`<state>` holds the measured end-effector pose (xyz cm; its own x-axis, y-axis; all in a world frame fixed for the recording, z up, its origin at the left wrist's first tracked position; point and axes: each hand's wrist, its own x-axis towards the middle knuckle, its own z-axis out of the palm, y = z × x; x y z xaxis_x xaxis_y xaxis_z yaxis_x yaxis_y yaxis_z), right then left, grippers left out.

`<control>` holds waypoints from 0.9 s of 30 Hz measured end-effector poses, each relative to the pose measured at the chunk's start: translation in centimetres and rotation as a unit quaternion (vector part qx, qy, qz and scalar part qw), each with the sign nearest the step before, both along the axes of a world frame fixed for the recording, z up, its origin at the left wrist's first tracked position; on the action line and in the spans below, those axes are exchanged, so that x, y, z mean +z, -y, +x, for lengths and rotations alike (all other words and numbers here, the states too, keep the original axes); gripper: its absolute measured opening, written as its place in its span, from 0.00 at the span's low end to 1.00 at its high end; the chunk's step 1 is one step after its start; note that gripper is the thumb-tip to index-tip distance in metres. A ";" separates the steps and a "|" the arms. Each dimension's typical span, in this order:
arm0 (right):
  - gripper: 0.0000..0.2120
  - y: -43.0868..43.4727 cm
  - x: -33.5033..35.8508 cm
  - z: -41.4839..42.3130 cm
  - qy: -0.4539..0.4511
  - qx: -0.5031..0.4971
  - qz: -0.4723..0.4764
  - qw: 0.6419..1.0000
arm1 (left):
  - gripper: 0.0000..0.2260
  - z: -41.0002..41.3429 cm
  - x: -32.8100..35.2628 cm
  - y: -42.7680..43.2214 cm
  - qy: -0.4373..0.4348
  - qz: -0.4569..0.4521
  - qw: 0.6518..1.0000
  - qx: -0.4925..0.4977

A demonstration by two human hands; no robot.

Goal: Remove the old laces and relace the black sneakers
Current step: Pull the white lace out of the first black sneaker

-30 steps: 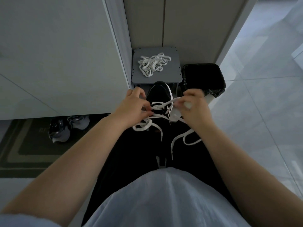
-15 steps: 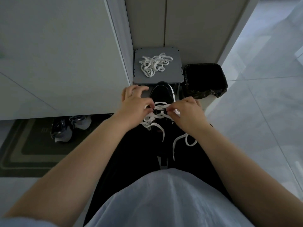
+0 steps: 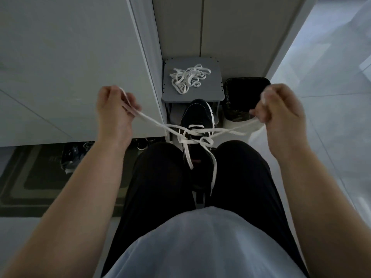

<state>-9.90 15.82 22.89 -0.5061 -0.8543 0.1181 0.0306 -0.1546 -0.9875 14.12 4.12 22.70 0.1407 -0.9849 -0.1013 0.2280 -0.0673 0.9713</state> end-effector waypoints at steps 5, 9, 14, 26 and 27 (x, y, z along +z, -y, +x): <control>0.05 1.5 -3.5 2.3 -0.383 0.143 0.218 0.886 | 0.03 -2.8 -3.5 -2.2 0.476 -0.154 0.815 -0.294; 0.12 2.0 -5.7 3.2 -0.435 0.139 0.312 0.833 | 0.09 -3.4 -6.9 -2.6 0.583 -0.128 0.731 -0.331; 0.14 1.6 -4.8 2.8 -0.359 0.143 0.270 0.882 | 0.07 -2.7 -6.7 -1.6 0.574 -0.158 0.750 -0.288; 0.08 0.2 0.1 1.5 -0.021 0.096 0.083 0.992 | 0.08 -2.4 0.5 -2.3 0.138 -0.065 0.978 -0.139; 0.08 0.4 -1.1 1.9 -0.133 0.107 0.157 0.973 | 0.06 -2.8 0.0 -2.5 0.180 -0.058 0.967 -0.169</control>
<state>-8.04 15.43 21.83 -0.3000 -0.9519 -0.0624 -0.2347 0.1371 -0.9623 11.32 6.67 22.73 -0.1859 -0.9825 0.0073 -0.1422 0.0343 0.9892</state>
